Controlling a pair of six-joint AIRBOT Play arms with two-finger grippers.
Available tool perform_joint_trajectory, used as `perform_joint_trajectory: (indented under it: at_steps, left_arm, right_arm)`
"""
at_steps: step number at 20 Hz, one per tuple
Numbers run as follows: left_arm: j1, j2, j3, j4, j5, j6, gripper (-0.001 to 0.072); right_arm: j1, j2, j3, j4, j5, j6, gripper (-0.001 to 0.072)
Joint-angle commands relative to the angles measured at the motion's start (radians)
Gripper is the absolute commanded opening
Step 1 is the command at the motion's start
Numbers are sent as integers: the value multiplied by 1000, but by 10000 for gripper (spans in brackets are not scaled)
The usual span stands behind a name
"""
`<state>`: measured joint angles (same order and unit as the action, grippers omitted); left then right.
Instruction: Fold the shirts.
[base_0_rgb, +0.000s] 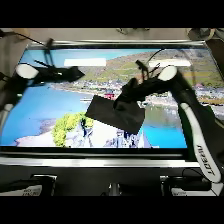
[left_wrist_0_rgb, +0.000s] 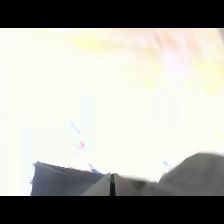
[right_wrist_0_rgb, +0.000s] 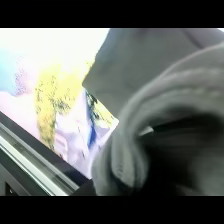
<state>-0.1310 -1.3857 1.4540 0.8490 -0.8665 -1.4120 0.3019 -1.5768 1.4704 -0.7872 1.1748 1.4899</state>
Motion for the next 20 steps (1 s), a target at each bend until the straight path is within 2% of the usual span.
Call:
perform_joint_trajectory:
  at_steps: [1, 2, 3, 5, 7, 9, 11, 12, 14, 15, 16, 18, 20]
  left_arm:
    - [128, 176, 1, 105, -38, -29, 25]
    - [135, 204, 1, 106, -45, -29, 25]
    - [137, 221, 1, 106, -60, -29, 25]
    - [136, 231, 1, 105, -105, -28, 25]
    - [136, 227, 1, 126, -142, -28, 25]
    - [136, 225, 1, 192, -144, -28, 25]
    - [136, 223, 1, 248, -148, -29, 25]
    - [136, 222, 1, 256, -155, -29, 25]
    - [136, 222, 1, 255, -172, -29, 25]
    - [136, 222, 1, 255, -183, -29, 25]
    - [136, 223, 1, 255, -195, -32, 25]
    - [136, 223, 1, 255, -214, -37, 26]
    - [136, 223, 1, 255, -217, -37, 25]
  right_arm:
    - [114, -184, 47, 132, -173, -14, 193]
    - [113, -223, 65, 203, -205, -28, 623]
    - [102, -238, 77, 254, -217, -40, 675]
    - [47, -217, 92, 267, -202, -37, 699]
    - [-49, -157, 95, 174, -81, -35, 698]
    - [-160, -88, 95, -51, 96, -6, 693]
    - [-247, -57, 89, -377, 255, 80, 638]
    - [-277, -57, 57, -468, 300, 108, 619]
    - [-311, -58, -81, -407, 266, 106, 629]
    - [-310, -59, -161, -330, 207, 84, 641]
    - [-308, -66, -235, -227, 143, 48, 682]
    - [-294, -93, -317, -53, 60, -2, 674]
    - [-262, -129, -330, -5, 31, -19, 670]
